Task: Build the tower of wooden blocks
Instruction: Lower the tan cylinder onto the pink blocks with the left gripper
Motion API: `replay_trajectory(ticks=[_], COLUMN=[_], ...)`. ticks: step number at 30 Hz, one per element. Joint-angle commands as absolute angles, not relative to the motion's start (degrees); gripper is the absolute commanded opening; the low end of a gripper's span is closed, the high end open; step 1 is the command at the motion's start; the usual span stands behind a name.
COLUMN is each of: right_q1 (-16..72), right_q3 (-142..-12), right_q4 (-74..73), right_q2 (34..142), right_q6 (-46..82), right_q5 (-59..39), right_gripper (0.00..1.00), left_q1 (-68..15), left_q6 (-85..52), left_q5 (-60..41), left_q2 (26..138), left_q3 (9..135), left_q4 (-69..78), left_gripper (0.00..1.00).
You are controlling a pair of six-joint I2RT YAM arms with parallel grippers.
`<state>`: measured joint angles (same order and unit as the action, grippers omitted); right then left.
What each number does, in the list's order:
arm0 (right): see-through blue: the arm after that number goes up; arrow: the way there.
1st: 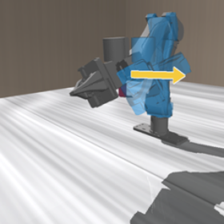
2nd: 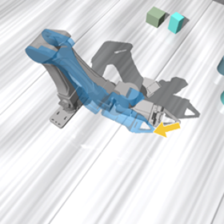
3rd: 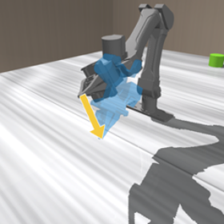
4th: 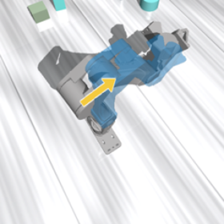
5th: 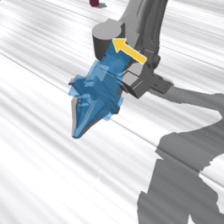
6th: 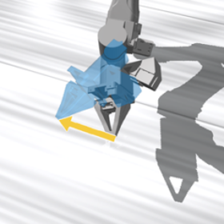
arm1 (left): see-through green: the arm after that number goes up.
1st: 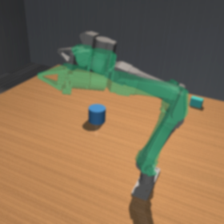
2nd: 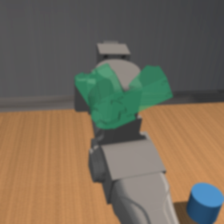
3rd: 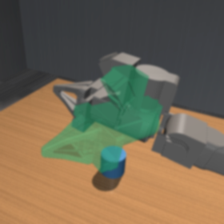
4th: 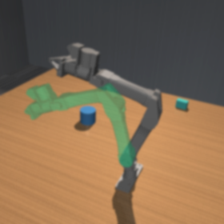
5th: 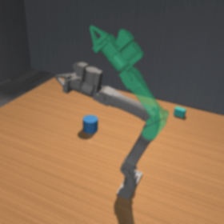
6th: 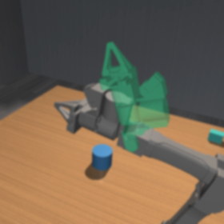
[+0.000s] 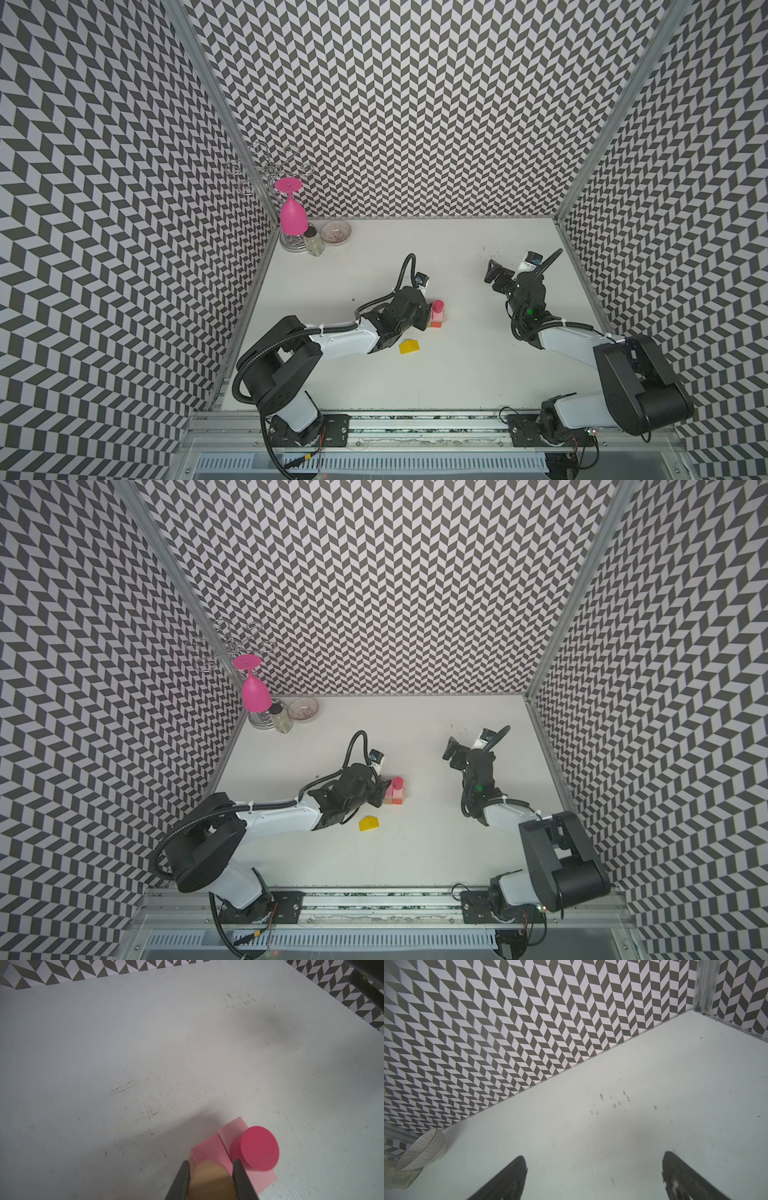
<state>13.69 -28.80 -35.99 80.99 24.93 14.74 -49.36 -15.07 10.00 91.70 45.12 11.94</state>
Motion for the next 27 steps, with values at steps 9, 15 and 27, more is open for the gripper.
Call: replay_trajectory(ticks=[9,15,27], right_q1=[13.40,13.41,13.45], right_q3=[-29.88,-29.88,-29.88], right_q4=[-37.79,-37.80,-37.80], right_q2=[81.39,81.39,81.39], right_q6=[24.70,24.70,24.61], right_q5=[14.59,14.59,14.41], right_gripper=[1.00,0.99,0.99], left_q1=[-49.85,-50.19,-50.28], left_q6=[-15.82,-15.71,-16.26], left_q5=[10.04,11.24,12.85], left_q2=[93.99,94.69,95.02], left_q3=[48.11,49.17,49.39], left_q4=[12.19,11.24,10.56], left_gripper=[0.02,0.02,0.17])
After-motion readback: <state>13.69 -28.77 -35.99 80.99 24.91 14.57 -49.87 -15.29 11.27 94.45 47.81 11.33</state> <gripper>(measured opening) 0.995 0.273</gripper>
